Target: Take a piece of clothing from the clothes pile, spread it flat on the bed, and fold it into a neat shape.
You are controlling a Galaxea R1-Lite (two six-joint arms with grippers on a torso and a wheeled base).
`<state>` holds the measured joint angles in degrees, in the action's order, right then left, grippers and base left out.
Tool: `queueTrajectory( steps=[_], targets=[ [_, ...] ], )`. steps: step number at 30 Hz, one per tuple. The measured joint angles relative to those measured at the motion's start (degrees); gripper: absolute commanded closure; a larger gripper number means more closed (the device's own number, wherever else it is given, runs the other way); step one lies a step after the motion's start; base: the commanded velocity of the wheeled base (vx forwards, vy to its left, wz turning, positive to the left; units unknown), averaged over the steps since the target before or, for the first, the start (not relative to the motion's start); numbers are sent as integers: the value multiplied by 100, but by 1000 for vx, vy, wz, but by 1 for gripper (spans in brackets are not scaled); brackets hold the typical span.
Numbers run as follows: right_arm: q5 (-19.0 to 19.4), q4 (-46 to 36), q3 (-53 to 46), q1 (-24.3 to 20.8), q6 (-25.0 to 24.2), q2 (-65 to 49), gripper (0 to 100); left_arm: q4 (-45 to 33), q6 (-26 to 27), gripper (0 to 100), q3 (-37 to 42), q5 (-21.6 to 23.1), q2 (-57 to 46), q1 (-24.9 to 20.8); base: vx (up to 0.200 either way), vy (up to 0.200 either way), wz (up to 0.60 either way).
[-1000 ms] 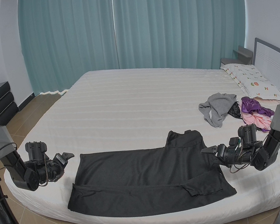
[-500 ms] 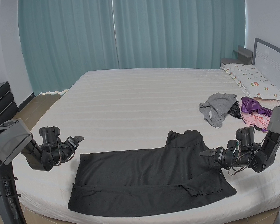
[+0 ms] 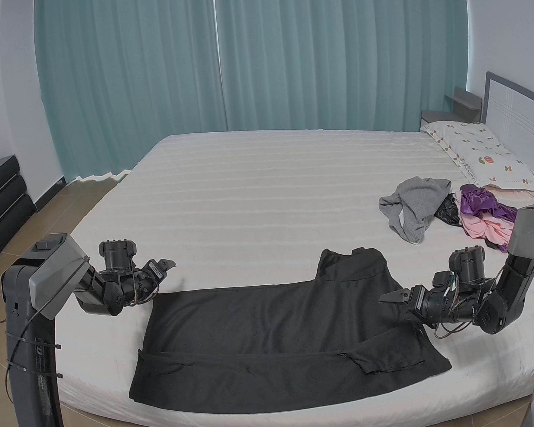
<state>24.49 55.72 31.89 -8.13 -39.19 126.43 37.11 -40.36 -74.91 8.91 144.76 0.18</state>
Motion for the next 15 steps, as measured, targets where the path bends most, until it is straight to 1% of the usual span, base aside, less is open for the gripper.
queueTrajectory(
  steps=[5, 10, 11, 15],
  targets=[
    [-6, 94, -74, 11, -5, 45, 0, -22, 10, 0, 5, 0, 99, 11, 0, 0, 0],
    [-5, 101, -83, 12, -7, 67, 0, 0, 22, 0, 208, 4, 91, 9, 0, 0, 0],
    [-6, 101, -89, 17, -7, 72, 0, 4, 35, 100, 261, 6, 79, -2, 0, 0, 0],
    [-6, 99, -105, 22, -7, 83, 0, 0, 88, 100, 328, 6, 55, -13, 0, 0, 0]
  ],
)
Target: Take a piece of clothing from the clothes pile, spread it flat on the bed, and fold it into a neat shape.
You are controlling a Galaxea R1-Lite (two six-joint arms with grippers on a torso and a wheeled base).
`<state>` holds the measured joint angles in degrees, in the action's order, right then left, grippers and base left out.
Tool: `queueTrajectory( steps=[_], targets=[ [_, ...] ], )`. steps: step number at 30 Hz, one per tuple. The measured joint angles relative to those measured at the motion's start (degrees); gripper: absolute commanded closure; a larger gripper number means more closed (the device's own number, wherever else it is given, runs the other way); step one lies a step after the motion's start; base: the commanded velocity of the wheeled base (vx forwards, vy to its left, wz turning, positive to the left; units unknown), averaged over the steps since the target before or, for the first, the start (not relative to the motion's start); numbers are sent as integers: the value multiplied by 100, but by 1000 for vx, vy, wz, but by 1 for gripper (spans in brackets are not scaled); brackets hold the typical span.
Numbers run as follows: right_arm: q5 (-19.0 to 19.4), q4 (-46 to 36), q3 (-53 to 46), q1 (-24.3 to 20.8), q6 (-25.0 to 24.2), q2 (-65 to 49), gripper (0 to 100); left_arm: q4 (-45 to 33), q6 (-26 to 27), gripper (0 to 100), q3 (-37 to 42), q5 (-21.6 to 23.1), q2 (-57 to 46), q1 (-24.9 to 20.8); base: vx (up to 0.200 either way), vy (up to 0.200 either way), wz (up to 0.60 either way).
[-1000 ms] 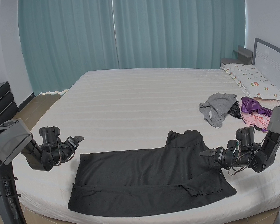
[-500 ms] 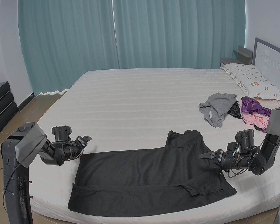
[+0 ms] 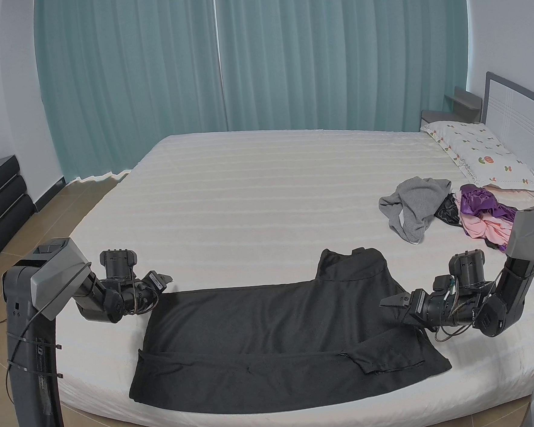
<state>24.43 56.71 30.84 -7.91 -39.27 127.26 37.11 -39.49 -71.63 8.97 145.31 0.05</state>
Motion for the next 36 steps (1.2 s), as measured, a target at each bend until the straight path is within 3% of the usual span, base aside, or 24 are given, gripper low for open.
queueTrajectory(
  steps=[9, 14, 23, 36],
  targets=[
    [0, 5, -9, 11, 2, 2, 0, -7, -11, 100, 61, -46, -71, 57, 0, 0, 0],
    [-7, 49, -9, 17, 0, -7, 0, -2, -102, 100, 74, -317, -132, 100, 0, 0, 0],
    [-451, 110, 199, -51, 2, -9, 0, -16, -335, 100, 176, -356, -345, 118, 0, 0, 0],
    [-640, -1566, 2205, -74, 224, 201, 0, -16, -373, 100, 396, -325, -505, 110, 0, 0, 0]
  ],
)
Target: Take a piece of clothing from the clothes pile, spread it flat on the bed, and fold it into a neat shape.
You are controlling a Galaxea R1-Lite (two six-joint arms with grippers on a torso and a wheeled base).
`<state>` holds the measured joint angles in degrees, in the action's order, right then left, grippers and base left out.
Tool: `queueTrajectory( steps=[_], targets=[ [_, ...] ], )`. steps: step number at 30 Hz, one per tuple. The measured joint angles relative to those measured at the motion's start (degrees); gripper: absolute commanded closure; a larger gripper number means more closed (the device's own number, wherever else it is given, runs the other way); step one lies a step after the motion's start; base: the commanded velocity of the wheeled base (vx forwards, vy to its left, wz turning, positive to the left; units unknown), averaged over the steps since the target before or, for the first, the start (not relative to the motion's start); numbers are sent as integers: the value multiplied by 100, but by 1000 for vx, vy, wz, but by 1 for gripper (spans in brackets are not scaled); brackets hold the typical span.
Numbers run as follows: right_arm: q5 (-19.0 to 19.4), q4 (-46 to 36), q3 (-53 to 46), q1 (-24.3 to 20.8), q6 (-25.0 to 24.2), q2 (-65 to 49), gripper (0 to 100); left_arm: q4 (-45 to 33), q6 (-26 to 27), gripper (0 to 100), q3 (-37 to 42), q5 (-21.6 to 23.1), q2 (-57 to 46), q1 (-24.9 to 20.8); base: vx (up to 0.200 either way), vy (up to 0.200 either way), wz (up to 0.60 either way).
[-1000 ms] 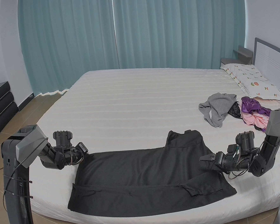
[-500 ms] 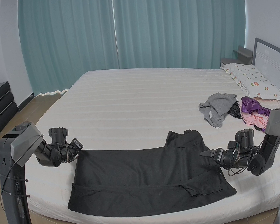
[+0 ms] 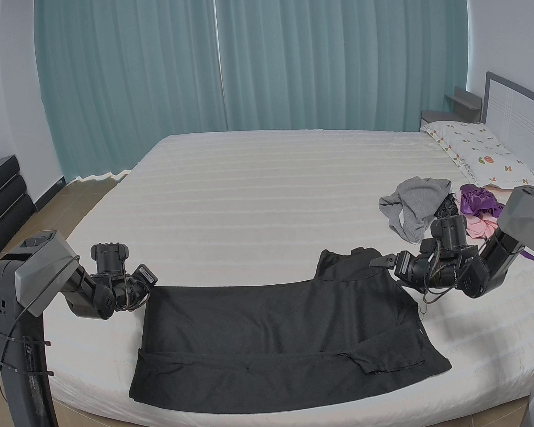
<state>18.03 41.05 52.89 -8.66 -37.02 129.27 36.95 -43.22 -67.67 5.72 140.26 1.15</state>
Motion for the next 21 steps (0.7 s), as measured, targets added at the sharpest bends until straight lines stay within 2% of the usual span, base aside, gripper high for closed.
queueTrajectory(
  steps=[12, 21],
  targets=[
    [-295, -1278, 2321, 61, 735, 979, 0, 5, -6, 100, 135, 44, -41, 17, 0, 0, 0],
    [-508, -1357, 2962, 141, 1829, 1707, 0, 2, -9, 100, 168, 51, -40, 33, 0, 0, 0]
  ],
)
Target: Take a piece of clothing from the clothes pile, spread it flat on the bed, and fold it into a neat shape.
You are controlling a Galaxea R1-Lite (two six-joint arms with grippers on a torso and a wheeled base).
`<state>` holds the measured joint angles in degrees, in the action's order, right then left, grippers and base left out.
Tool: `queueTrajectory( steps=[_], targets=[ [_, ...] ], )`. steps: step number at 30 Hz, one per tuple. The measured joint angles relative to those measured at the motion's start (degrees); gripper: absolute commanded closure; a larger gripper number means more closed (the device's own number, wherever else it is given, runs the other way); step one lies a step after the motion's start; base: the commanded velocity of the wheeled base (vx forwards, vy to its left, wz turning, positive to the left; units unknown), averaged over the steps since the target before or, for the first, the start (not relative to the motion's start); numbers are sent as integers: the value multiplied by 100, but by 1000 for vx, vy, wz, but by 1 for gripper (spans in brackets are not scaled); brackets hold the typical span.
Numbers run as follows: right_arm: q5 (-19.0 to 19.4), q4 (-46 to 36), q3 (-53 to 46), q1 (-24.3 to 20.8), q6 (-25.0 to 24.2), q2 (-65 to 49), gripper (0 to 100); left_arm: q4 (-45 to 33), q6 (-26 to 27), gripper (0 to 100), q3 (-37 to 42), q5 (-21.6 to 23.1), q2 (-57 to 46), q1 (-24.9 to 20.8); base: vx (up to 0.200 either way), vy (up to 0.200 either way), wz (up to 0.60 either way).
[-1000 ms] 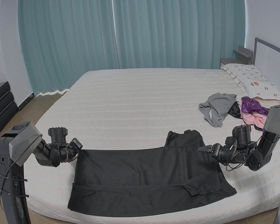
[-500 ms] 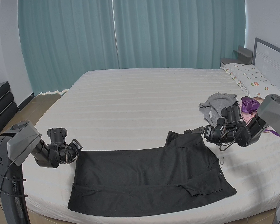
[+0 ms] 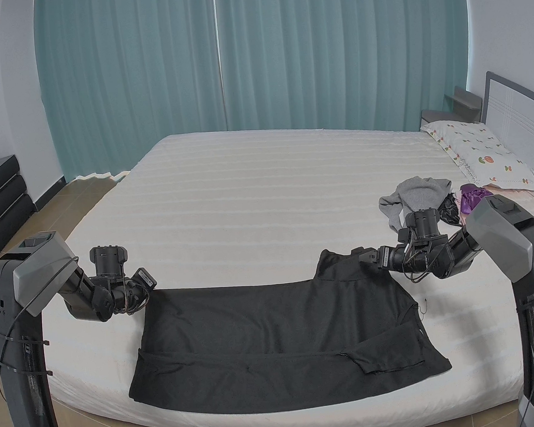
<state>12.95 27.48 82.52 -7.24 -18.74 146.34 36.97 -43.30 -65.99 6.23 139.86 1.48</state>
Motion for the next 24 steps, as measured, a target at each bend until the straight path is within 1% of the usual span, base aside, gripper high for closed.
queueTrajectory(
  steps=[3, 4, 11, 19, 24],
  targets=[
    [-12, 62, 61, 44, 43, 138, 0, 0, 0, 100, 9, 1, 0, 0, 0, 0, 0],
    [-15, 71, 72, 49, 40, 165, 100, 0, 0, 100, 9, 1, 0, 0, 0, 0, 0],
    [13, 167, 63, 96, 7, 199, 100, 6, 0, 100, 2, 1, 0, 9, 0, 0, 0],
    [54, 194, -177, 149, -26, 6, 100, 16, -2, 100, 0, -5, 0, 6, 0, 0, 0],
    [189, 200, -482, 173, -41, -238, 100, 13, 4, 100, 11, -16, -33, 9, 0, 0, 0]
  ],
)
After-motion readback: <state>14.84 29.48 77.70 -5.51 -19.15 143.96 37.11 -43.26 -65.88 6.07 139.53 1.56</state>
